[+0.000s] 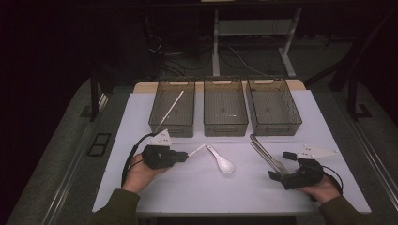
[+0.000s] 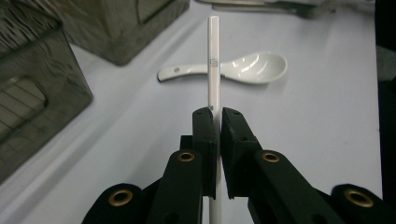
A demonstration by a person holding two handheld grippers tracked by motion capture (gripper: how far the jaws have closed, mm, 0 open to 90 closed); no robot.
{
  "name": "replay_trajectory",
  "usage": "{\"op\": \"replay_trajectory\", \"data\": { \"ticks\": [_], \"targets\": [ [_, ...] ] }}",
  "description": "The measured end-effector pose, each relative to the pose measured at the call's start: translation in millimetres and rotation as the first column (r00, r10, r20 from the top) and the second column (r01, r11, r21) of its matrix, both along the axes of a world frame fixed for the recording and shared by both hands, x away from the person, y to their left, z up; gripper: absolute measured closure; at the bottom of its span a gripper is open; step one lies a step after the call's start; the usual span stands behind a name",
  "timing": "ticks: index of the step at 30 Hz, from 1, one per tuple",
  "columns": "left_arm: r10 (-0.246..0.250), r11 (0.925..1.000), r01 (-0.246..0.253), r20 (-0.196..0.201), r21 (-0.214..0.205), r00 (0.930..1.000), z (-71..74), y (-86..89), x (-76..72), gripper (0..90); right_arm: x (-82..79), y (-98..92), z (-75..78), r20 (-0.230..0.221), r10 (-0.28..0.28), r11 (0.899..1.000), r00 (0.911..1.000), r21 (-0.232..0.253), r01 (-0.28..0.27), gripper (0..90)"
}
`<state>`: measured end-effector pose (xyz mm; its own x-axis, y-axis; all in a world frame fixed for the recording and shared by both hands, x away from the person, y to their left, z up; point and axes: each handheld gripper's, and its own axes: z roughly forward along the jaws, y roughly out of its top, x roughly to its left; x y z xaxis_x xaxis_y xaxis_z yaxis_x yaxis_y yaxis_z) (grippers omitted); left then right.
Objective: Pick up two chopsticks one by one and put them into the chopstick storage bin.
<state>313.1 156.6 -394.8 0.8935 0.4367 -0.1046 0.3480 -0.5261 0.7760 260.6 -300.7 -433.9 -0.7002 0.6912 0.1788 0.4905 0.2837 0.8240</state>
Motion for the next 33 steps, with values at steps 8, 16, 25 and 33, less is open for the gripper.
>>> {"op": "replay_trajectory", "data": {
  "ticks": [8,16,25,33],
  "targets": [
    [0.033,0.9993,-0.032,0.021,-0.021,0.9992,13.0,-1.8,9.3,84.4,0.1,-0.8,0.4,-0.003,-0.006,1.0,1.0,0.004,0.006,0.4],
    [0.051,0.9977,-0.049,0.041,-0.046,0.9978,24.2,0.6,20.3,84.4,-0.1,-1.4,0.5,-0.003,-0.006,1.0,1.0,0.005,0.006,0.4],
    [0.079,0.9936,-0.074,0.064,-0.086,0.9948,42.5,0.4,34.6,84.4,0.1,-1.9,0.6,-0.005,-0.009,1.0,0.9999,0.009,0.009,0.4],
    [0.1,0.9911,-0.091,0.085,-0.097,0.9914,62.1,1.3,45.4,84.4,0.7,-2.7,0.6,0.003,-0.007,1.0,1.0,0.01,0.007,0.4]
  ]
}}
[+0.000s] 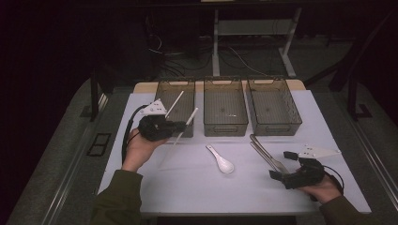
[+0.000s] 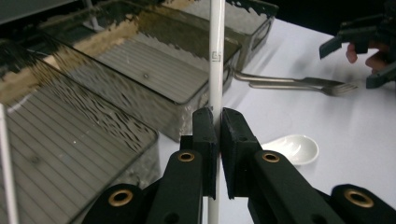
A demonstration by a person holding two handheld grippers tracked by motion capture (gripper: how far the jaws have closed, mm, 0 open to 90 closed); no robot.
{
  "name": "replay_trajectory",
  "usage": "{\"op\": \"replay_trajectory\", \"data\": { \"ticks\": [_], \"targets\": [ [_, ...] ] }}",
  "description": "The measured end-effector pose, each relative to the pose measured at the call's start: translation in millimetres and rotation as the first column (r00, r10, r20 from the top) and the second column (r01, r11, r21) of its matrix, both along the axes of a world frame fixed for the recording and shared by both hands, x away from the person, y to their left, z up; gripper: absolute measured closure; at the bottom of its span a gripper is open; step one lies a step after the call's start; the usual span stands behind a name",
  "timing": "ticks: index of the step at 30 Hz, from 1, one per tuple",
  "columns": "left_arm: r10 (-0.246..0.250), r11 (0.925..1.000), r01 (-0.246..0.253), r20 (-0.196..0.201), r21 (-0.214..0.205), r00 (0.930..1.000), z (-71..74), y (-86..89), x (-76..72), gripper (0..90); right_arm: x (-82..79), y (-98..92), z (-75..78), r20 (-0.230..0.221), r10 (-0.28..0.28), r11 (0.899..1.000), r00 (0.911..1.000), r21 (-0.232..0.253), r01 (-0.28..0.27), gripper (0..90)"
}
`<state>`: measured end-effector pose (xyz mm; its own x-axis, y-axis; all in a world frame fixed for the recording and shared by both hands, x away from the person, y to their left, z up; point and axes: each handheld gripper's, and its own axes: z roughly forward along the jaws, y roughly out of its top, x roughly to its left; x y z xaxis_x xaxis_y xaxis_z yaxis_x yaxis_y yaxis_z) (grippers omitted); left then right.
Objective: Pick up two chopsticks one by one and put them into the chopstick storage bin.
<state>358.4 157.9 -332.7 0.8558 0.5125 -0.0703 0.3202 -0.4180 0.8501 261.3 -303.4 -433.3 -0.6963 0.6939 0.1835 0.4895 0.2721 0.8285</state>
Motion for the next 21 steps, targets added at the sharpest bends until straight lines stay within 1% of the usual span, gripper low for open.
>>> {"op": "replay_trajectory", "data": {
  "ticks": [1,6,9,11,16,19,20,21],
  "targets": [
    [0.002,1.0,-0.002,0.003,0.002,1.0,3.5,0.2,1.8,84.4,-0.7,0.3,0.3,-0.011,-0.001,1.0,0.9999,0.003,0.001,0.4],
    [0.015,0.9999,-0.015,0.032,0.003,0.9994,23.8,0.1,14.4,84.4,-0.4,0.3,0.2,-0.007,-0.001,1.0,1.0,0.003,0.001,0.4],
    [0.021,0.9997,-0.022,0.051,0.013,0.9985,37.4,-1.2,26.1,84.4,-0.7,0.3,0.3,-0.011,-0.003,1.0,0.9999,0.003,0.003,0.4],
    [0.022,0.9996,-0.023,0.058,0.017,0.9981,45.8,-1.6,35.9,84.4,-0.8,0.2,0.4,-0.011,-0.004,1.0,0.9999,0.004,0.004,0.4],
    [0.052,0.9984,-0.053,0.069,0.019,0.9962,62.5,-1.3,62.3,84.4,-0.8,-0.3,0.5,-0.009,-0.005,1.0,0.9999,0.007,0.005,0.4],
    [0.069,0.9972,-0.071,0.075,0.025,0.9949,69.0,-1.1,80.3,84.3,-0.9,-0.9,0.7,-0.013,-0.006,1.0,0.9999,0.011,0.006,0.4],
    [0.071,0.9969,-0.073,0.082,0.028,0.9941,70.1,-1.1,86.3,84.4,-1.0,-1.0,0.8,-0.014,-0.007,1.0,0.9999,0.011,0.007,0.4],
    [0.074,0.9969,-0.076,0.084,0.02,0.9937,70.3,-1.4,91.9,84.3,-0.9,-1.2,0.7,-0.016,-0.007,1.0,0.9998,0.013,0.007,0.4]
  ]
}}
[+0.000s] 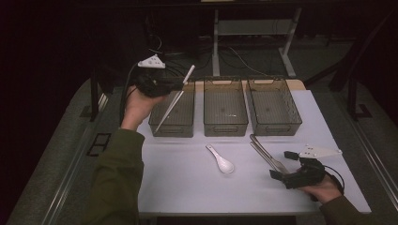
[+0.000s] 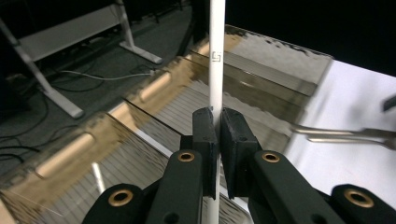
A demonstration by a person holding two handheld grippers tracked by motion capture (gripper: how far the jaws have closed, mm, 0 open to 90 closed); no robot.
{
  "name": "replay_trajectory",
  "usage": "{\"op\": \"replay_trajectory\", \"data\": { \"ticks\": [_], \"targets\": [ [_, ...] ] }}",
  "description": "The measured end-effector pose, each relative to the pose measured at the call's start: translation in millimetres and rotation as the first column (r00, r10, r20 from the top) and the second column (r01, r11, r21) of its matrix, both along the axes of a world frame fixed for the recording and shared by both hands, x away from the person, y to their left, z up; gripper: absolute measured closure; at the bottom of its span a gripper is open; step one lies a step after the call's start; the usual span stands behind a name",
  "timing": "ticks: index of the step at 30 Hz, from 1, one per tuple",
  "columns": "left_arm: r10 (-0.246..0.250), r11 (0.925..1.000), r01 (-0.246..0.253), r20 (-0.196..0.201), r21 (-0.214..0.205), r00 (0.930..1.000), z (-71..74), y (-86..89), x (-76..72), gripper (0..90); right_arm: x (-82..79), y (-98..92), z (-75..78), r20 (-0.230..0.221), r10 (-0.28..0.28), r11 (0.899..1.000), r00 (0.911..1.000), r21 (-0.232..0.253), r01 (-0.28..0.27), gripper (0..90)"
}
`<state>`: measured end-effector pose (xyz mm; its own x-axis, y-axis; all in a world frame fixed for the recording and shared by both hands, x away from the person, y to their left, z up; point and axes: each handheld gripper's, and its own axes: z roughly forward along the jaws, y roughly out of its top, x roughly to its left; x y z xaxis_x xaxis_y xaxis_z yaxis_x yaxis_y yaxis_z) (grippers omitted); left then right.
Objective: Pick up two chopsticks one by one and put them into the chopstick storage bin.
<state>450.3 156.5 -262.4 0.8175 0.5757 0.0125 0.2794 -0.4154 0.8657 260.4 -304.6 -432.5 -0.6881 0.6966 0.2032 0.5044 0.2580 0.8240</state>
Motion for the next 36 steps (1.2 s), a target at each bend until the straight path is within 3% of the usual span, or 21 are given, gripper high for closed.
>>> {"op": "replay_trajectory", "data": {
  "ticks": [5,10,23,26,31,36],
  "targets": [
    [0.041,0.9992,-0.041,-0.016,0.004,0.999,-7.8,2.4,25.7,84.4,0.0,-0.9,0.1,0.002,0.001,1.0,1.0,0.001,-0.001,0.4],
    [0.088,0.996,-0.088,-0.067,0.014,0.9939,-26.2,7.8,40.8,84.3,-0.1,-1.7,0.0,0.001,0.001,1.0,1.0,0.004,-0.001,0.4],
    [0.14,0.9898,-0.134,-0.152,0.048,0.9783,-76.6,11.8,51.1,84.2,-0.1,-1.6,0.1,0.002,0.002,1.0,1.0,0.003,-0.002,0.4],
    [0.154,0.987,-0.144,-0.153,0.071,0.9763,-83.3,12.5,53.6,84.2,-0.1,-1.7,0.1,0.0,0.002,1.0,1.0,0.004,-0.002,0.4],
    [0.2,0.9761,-0.182,-0.17,0.119,0.9649,-95.2,7.7,59.7,84.0,-0.2,-1.9,0.1,0.001,0.004,1.0,1.0,0.003,-0.004,0.4],
    [0.224,0.9676,-0.198,-0.176,0.157,0.9585,-104.4,-2.2,65.4,83.9,-0.4,-2.4,0.3,0.002,0.005,1.0,1.0,0.007,-0.005,0.4]
  ]
}}
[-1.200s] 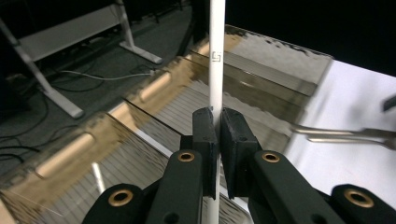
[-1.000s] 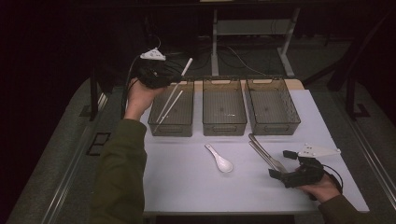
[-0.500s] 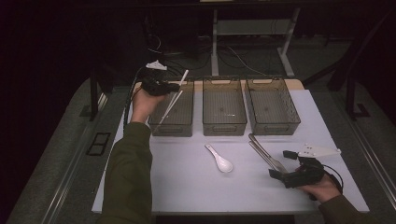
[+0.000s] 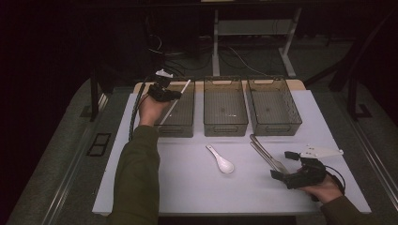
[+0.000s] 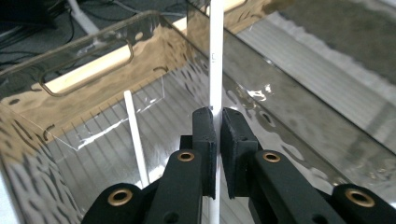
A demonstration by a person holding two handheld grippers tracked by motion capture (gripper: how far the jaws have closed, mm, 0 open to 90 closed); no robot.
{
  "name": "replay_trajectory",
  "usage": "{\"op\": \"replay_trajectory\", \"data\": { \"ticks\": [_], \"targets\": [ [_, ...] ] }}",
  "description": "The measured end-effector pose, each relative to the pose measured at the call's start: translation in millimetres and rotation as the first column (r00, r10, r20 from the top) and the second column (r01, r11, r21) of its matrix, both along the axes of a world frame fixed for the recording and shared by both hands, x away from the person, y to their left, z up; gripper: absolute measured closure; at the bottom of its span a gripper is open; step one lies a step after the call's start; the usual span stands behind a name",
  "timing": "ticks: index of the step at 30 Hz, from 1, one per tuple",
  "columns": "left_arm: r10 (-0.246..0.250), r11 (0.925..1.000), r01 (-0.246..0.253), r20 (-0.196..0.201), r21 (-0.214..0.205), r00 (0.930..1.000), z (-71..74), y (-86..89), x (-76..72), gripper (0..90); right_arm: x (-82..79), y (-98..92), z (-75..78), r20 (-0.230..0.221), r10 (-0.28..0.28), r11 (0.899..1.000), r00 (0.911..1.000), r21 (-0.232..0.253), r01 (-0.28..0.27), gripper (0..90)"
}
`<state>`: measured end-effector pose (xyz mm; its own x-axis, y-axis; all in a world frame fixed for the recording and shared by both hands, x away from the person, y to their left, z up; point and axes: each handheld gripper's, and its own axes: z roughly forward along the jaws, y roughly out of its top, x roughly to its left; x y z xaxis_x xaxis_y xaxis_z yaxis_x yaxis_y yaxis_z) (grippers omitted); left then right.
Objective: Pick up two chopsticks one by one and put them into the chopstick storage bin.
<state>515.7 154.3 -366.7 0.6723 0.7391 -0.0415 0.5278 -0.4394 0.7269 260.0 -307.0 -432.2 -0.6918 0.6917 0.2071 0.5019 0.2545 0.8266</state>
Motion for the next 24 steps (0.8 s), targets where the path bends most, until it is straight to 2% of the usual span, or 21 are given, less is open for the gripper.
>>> {"op": "replay_trajectory", "data": {
  "ticks": [4,8,18,21,24],
  "targets": [
    [0.031,0.999,-0.03,-0.013,0.035,0.9994,-5.7,-4.5,3.4,82.7,-0.3,-0.4,0.2,-0.002,0.0,1.0,1.0,0.003,0.0,0.4],
    [0.041,0.9986,-0.04,-0.014,0.035,0.9991,-9.1,-4.8,2.8,75.6,-0.6,-0.7,0.5,0.003,0.001,1.0,1.0,0.003,-0.001,0.4],
    [-0.003,0.9991,0.003,0.0,-0.041,1.0,0.1,-3.4,-10.1,61.3,0.0,0.8,0.2,0.005,0.002,1.0,1.0,-0.003,-0.002,0.4],
    [-0.029,0.9974,0.029,0.011,-0.065,0.9995,6.3,0.0,-15.8,57.1,0.8,1.0,0.2,0.004,-0.001,1.0,1.0,-0.005,0.001,0.4],
    [-0.032,0.9926,0.035,0.021,-0.116,0.9993,12.7,0.5,-23.5,53.8,1.9,1.5,0.4,0.002,0.0,1.0,1.0,-0.006,0.0,0.4]
  ]
}}
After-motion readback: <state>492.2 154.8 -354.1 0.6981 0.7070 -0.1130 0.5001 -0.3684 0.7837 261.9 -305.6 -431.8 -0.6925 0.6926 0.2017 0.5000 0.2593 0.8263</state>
